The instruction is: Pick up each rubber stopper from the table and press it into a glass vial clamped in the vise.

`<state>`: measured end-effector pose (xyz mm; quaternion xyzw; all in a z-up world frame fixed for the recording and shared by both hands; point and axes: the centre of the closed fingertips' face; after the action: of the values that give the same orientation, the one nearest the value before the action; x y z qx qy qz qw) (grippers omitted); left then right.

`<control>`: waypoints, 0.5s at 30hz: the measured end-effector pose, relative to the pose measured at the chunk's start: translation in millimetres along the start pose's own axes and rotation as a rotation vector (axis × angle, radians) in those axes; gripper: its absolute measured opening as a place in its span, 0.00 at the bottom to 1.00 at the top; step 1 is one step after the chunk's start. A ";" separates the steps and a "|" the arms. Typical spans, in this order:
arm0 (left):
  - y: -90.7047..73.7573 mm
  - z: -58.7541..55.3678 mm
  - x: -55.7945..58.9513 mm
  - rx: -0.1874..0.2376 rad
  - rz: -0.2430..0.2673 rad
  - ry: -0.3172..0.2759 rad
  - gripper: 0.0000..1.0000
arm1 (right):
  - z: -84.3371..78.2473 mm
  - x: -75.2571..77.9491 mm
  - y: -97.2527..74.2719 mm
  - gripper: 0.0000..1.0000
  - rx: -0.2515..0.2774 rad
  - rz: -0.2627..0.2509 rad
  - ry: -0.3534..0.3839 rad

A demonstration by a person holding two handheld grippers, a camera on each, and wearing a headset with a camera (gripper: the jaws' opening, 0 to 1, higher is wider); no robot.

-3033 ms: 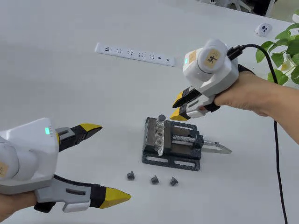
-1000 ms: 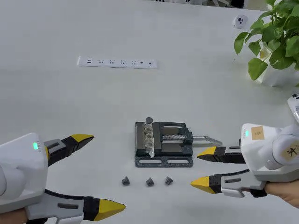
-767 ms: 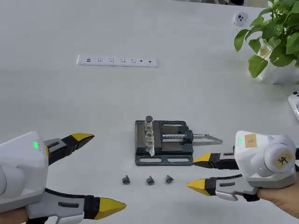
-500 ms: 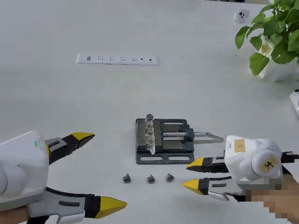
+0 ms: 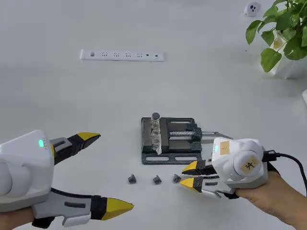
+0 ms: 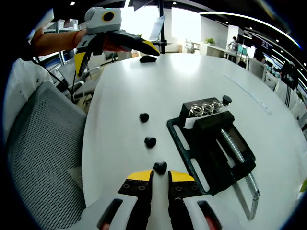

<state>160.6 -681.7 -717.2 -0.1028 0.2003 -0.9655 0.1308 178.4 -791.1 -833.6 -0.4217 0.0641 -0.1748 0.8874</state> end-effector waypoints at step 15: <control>0.6 -3.7 -2.1 -0.001 -0.002 -0.009 0.94 | 1.9 -2.5 4.3 0.01 -0.004 0.002 -0.015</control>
<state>161.8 -680.3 -721.1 -0.1074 0.2001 -0.9651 0.1306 177.7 -786.3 -835.8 -0.4248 0.0580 -0.1708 0.8871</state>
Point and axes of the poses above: the centre of the closed fingertips' face, and the gripper's own axes: y roughly forward along the fingers, x roughly to its right, z roughly out of its top, and after that the axes turned 5 degrees about -z, right-handed
